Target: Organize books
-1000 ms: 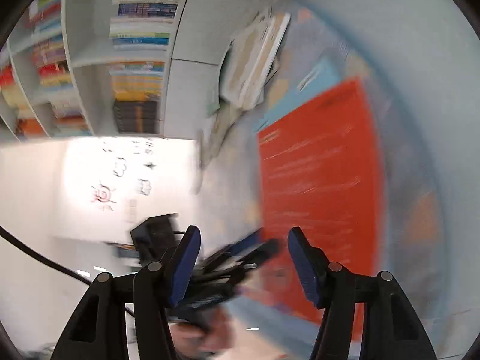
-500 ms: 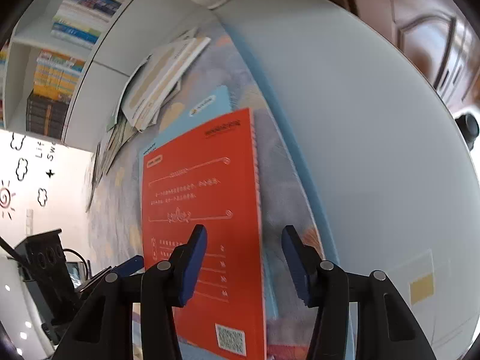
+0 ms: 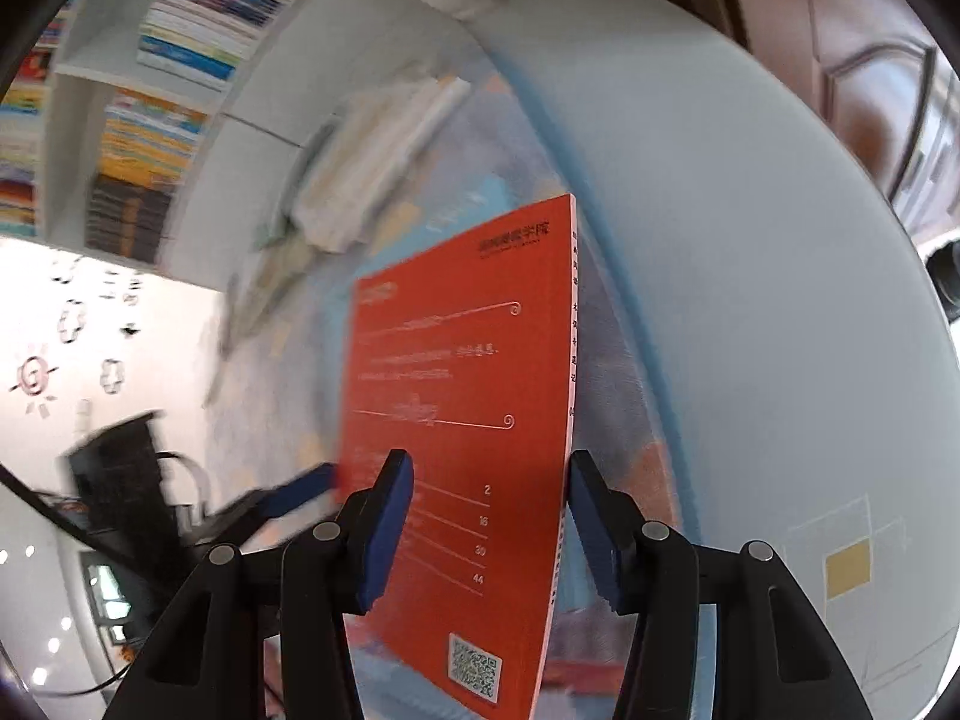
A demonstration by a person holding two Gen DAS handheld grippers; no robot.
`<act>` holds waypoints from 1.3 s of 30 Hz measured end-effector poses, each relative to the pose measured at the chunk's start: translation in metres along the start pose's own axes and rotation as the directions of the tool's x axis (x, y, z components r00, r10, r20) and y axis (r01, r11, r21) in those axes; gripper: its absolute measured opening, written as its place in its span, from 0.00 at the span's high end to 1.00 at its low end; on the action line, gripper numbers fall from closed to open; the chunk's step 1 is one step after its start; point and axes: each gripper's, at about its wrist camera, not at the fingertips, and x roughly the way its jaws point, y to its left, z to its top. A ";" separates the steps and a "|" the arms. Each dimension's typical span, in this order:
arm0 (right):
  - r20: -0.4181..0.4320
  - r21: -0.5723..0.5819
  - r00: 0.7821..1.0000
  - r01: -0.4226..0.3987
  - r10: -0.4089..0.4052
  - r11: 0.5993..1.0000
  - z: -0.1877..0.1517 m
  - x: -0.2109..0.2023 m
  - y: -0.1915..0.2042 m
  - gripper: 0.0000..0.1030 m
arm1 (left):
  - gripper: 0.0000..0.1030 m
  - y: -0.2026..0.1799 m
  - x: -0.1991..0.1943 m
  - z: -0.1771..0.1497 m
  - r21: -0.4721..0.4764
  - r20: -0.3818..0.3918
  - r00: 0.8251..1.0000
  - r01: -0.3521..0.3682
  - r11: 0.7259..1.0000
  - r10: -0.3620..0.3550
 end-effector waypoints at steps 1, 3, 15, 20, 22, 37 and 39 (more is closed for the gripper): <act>0.005 -0.008 0.999 -0.052 0.052 0.999 0.001 -0.006 0.008 0.49 | 0.32 0.009 -0.001 0.000 -0.026 -0.009 1.000 0.011 1.000 -0.012; 0.009 -0.013 0.988 -0.157 0.157 0.988 0.003 -0.012 0.024 0.49 | 0.32 0.030 -0.010 -0.001 -0.087 0.001 0.998 0.063 0.994 -0.063; -0.195 -0.118 0.843 -0.527 0.501 0.842 -0.015 0.064 0.218 0.49 | 0.32 0.209 -0.183 -0.035 -0.356 0.226 0.948 -0.134 0.925 0.224; -0.289 -0.208 0.907 -0.371 0.305 0.905 -0.054 0.125 0.257 0.44 | 0.32 0.248 -0.193 -0.068 -0.375 0.144 0.947 -0.217 0.901 0.288; -0.227 -0.324 0.971 -0.145 0.072 0.935 -0.064 0.142 0.257 0.38 | 0.32 0.251 -0.176 -0.077 -0.365 0.105 0.965 -0.188 0.912 0.241; -0.051 -0.253 0.952 0.280 -0.302 0.926 -0.106 0.164 0.189 0.67 | 0.64 0.196 -0.085 -0.060 -0.086 -0.033 0.999 0.009 0.996 -0.011; -0.040 -0.238 0.955 0.276 -0.293 0.931 -0.104 0.161 0.186 0.67 | 0.64 0.207 -0.085 -0.060 -0.120 -0.030 0.997 0.071 0.990 -0.075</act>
